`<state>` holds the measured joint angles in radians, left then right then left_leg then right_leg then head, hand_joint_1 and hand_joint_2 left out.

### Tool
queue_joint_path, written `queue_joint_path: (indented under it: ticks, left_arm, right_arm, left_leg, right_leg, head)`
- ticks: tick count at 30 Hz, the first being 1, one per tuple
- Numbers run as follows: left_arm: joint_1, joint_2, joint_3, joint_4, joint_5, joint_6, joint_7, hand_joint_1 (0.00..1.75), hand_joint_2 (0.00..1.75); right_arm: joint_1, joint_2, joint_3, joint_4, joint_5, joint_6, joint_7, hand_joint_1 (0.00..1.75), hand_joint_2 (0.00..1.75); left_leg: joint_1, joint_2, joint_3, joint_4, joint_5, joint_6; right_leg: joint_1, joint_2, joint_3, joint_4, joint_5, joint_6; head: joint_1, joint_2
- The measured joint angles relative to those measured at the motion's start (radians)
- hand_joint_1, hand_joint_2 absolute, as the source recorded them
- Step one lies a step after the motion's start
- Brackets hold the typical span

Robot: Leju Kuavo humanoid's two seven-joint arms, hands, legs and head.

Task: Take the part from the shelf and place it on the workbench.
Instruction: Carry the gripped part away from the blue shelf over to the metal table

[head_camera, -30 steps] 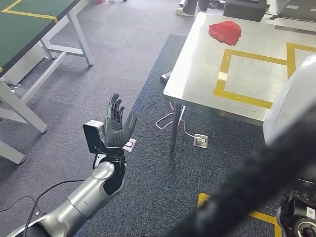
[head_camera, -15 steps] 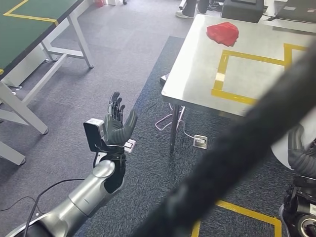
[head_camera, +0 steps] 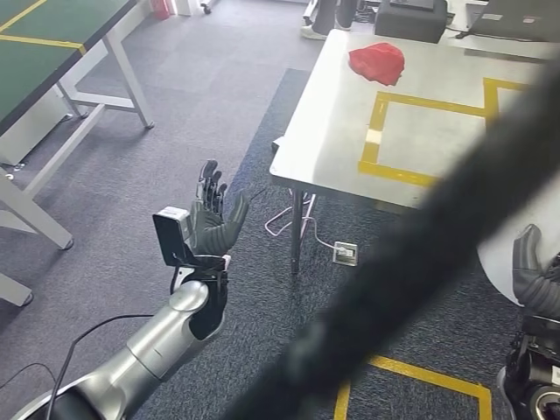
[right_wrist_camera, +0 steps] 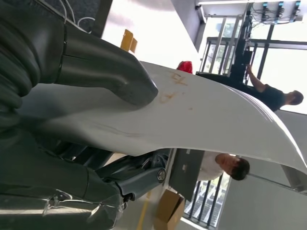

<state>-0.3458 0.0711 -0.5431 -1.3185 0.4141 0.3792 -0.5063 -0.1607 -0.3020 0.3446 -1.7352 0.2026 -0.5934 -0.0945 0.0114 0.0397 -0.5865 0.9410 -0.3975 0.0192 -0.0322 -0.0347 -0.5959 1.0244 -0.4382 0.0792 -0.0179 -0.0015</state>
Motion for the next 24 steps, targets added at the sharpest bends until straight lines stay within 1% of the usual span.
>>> queue_joint_path:
  ticks: [1,2,3,4,5,6,7,8,9,10,11,12,13,14,15,16,17,18,19,20,21,22,23,24]
  left_arm:
    - [0.000,0.000,0.000,0.001,0.001,0.000,-0.001,0.00,1.75]
    - [-0.001,0.000,0.000,0.002,0.001,0.000,-0.002,0.00,1.75]
    - [-0.001,0.000,0.000,0.002,0.002,0.000,-0.003,0.00,1.75]
    - [-0.001,0.000,0.000,0.003,0.002,0.000,-0.004,0.00,1.75]
    - [-0.001,0.000,0.000,0.003,0.002,0.000,-0.004,0.00,1.75]
    - [-0.002,0.000,0.000,0.004,0.002,0.000,-0.005,0.00,1.75]
    - [-0.002,0.000,0.000,0.004,0.002,0.000,-0.006,0.00,1.75]
    - [-0.002,0.000,0.000,0.004,0.002,0.000,-0.006,0.00,1.75]
    - [-0.002,0.000,0.000,0.005,0.002,0.000,-0.007,0.00,1.75]
    - [0.000,0.000,0.000,0.006,0.002,0.000,-0.007,0.00,1.75]
    - [0.002,0.000,0.000,0.007,0.002,0.000,-0.007,0.00,1.75]
    - [0.002,0.000,0.000,0.008,0.002,0.000,-0.007,0.00,1.75]
    - [0.002,0.001,0.000,0.008,0.002,0.000,-0.007,0.00,1.75]
    - [0.001,0.001,0.000,0.008,0.002,0.000,-0.008,0.00,1.75]
    - [-0.001,0.001,0.000,0.008,0.002,0.000,-0.008,0.00,1.75]
    - [-0.003,0.001,0.000,0.008,0.002,0.000,-0.008,0.00,1.75]
    - [-0.004,0.000,0.000,0.008,0.002,0.000,-0.009,0.00,1.75]
    - [-0.005,0.000,0.000,0.008,0.002,0.000,-0.010,0.00,1.75]
    - [-0.006,0.000,0.000,0.008,0.003,0.000,-0.010,0.00,1.75]
    - [-0.007,-0.001,0.000,0.008,0.003,-0.001,-0.011,0.00,1.75]
    - [-0.008,-0.003,0.000,0.008,0.003,-0.001,-0.012,0.00,1.75]
    - [-0.009,-0.005,0.000,0.008,0.003,-0.002,-0.014,0.00,1.75]
    - [-0.009,-0.007,0.000,0.009,0.004,-0.002,-0.015,0.00,1.75]
    - [-0.008,-0.008,0.000,0.010,0.004,-0.003,-0.016,0.00,1.75]
  right_arm:
    - [-0.001,0.000,0.001,0.002,-0.001,0.001,0.000,1.75,1.75]
    - [-0.001,0.000,0.001,0.003,-0.003,0.002,-0.001,1.75,1.75]
    - [-0.002,0.000,0.002,0.005,-0.004,0.003,-0.002,1.75,1.75]
    - [-0.002,0.000,0.003,0.005,-0.006,0.005,-0.003,1.75,1.75]
    - [-0.002,0.000,0.003,0.005,-0.008,0.006,-0.004,1.75,1.75]
    - [-0.003,0.000,0.003,0.005,-0.009,0.008,-0.004,1.75,1.75]
    - [-0.005,0.000,0.003,0.005,-0.010,0.008,-0.005,1.75,1.75]
    - [-0.005,0.000,0.004,0.005,-0.010,0.008,-0.005,1.75,1.75]
    - [-0.005,0.000,0.004,0.005,-0.011,0.008,-0.005,1.75,1.75]
    - [-0.005,0.000,0.004,0.006,-0.011,0.009,-0.005,1.75,1.75]
    - [-0.005,0.000,0.004,0.006,-0.011,0.009,-0.005,1.75,1.75]
    - [-0.004,0.000,0.004,0.006,-0.011,0.009,-0.005,1.75,1.75]
    - [-0.005,0.000,0.004,0.006,-0.011,0.009,-0.005,1.75,1.75]
    - [-0.005,0.000,0.004,0.006,-0.011,0.009,-0.005,1.75,1.75]
    - [-0.005,0.000,0.004,0.006,-0.011,0.009,-0.005,1.75,1.75]
    - [-0.005,0.000,0.004,0.006,-0.011,0.009,-0.005,1.75,1.75]
    - [-0.004,0.000,0.004,0.007,-0.011,0.009,-0.005,1.75,1.75]
    - [-0.003,0.000,0.004,0.007,-0.012,0.009,-0.005,1.75,1.75]
    - [-0.002,-0.001,0.004,0.008,-0.012,0.009,-0.005,1.75,1.75]
    - [0.000,-0.002,0.003,0.008,-0.012,0.008,-0.006,1.75,1.75]
    - [0.001,-0.003,0.002,0.008,-0.012,0.008,-0.006,1.75,1.75]
    - [0.000,-0.005,0.001,0.008,-0.012,0.008,-0.007,1.75,1.75]
    - [-0.001,-0.006,0.001,0.008,-0.012,0.008,-0.007,1.75,1.75]
    - [-0.002,-0.006,0.001,0.008,-0.012,0.008,-0.008,1.75,1.75]
  left_leg:
    - [-0.001,0.004,-0.002,0.010,-0.006,-0.008]
    - [-0.004,0.010,-0.004,0.018,-0.009,-0.014]
    - [-0.006,0.017,-0.005,0.021,-0.010,-0.018]
    - [-0.005,0.025,-0.005,0.022,-0.011,-0.021]
    - [-0.003,0.025,-0.007,0.030,-0.018,-0.025]
    - [-0.001,0.017,-0.016,0.054,-0.034,-0.030]
    - [0.001,0.004,-0.036,0.099,-0.060,-0.033]
    - [0.002,-0.012,-0.067,0.165,-0.091,-0.036]
    - [0.002,-0.022,-0.106,0.240,-0.120,-0.036]
    - [0.002,-0.028,-0.141,0.303,-0.138,-0.035]
    - [0.000,-0.031,-0.162,0.333,-0.138,-0.031]
    - [-0.001,-0.034,-0.164,0.321,-0.117,-0.024]
    - [-0.004,-0.040,-0.145,0.269,-0.081,-0.014]
    - [-0.008,-0.057,-0.113,0.190,-0.038,-0.001]
    - [-0.011,-0.078,-0.081,0.118,-0.007,0.012]
    - [-0.015,-0.096,-0.057,0.062,0.014,0.021]
    - [-0.019,-0.108,-0.043,0.032,0.021,0.027]
    - [-0.021,-0.106,-0.039,0.024,0.019,0.030]
    - [-0.023,-0.095,-0.036,0.016,0.020,0.030]
    - [-0.021,-0.084,-0.029,0.007,0.020,0.029]
    - [-0.018,-0.073,-0.021,-0.004,0.021,0.029]
    - [-0.015,-0.061,-0.013,-0.015,0.022,0.028]
    - [-0.014,-0.050,-0.008,-0.020,0.022,0.028]
    - [-0.014,-0.042,-0.005,-0.021,0.020,0.029]
  right_leg:
    - [0.000,-0.012,0.016,-0.037,0.012,-0.003]
    - [0.003,-0.017,0.022,-0.051,0.012,-0.008]
    - [0.005,-0.010,0.020,-0.049,0.010,-0.018]
    - [0.005,0.001,0.019,-0.046,0.010,-0.028]
    - [0.005,0.012,0.019,-0.046,0.012,-0.033]
    - [0.005,0.022,0.019,-0.046,0.013,-0.039]
    - [0.004,0.031,0.021,-0.047,0.014,-0.045]
    - [0.005,0.040,0.021,-0.047,0.014,-0.049]
    - [0.006,0.050,0.021,-0.047,0.014,-0.053]
    - [0.009,0.060,0.021,-0.047,0.013,-0.055]
    - [0.012,0.073,0.022,-0.047,0.013,-0.057]
    - [0.016,0.085,0.023,-0.047,0.012,-0.058]
    - [0.019,0.098,0.025,-0.047,0.012,-0.059]
    - [0.020,0.110,0.027,-0.048,0.011,-0.060]
    - [0.022,0.120,0.026,-0.048,0.010,-0.059]
    - [0.019,0.130,0.025,-0.048,0.010,-0.058]
    - [0.015,0.139,0.023,-0.049,0.009,-0.056]
    - [0.011,0.148,0.020,-0.051,0.010,-0.051]
    - [0.008,0.158,0.019,-0.054,0.010,-0.046]
    - [0.009,0.153,0.019,-0.053,0.008,-0.040]
    - [0.012,0.136,0.013,-0.042,-0.002,-0.036]
    - [0.016,0.111,-0.002,-0.009,-0.022,-0.031]
    - [0.017,0.081,-0.028,0.047,-0.052,-0.028]
    - [0.017,0.061,-0.062,0.116,-0.083,-0.024]
  head:
    - [0.002,0.000]
    - [0.002,0.000]
    - [0.002,0.000]
    - [-0.002,0.000]
    - [-0.004,0.000]
    - [-0.005,0.000]
    - [-0.006,0.000]
    - [-0.007,0.000]
    - [-0.008,0.000]
    - [-0.008,0.000]
    - [-0.008,0.000]
    - [-0.008,0.000]
    - [-0.008,0.000]
    - [-0.008,0.000]
    - [-0.006,0.000]
    - [-0.005,0.000]
    - [-0.006,0.000]
    - [-0.007,0.000]
    - [-0.011,0.000]
    - [-0.013,0.000]
    - [-0.011,0.000]
    - [-0.008,0.000]
    - [-0.005,0.000]
    - [-0.003,0.000]
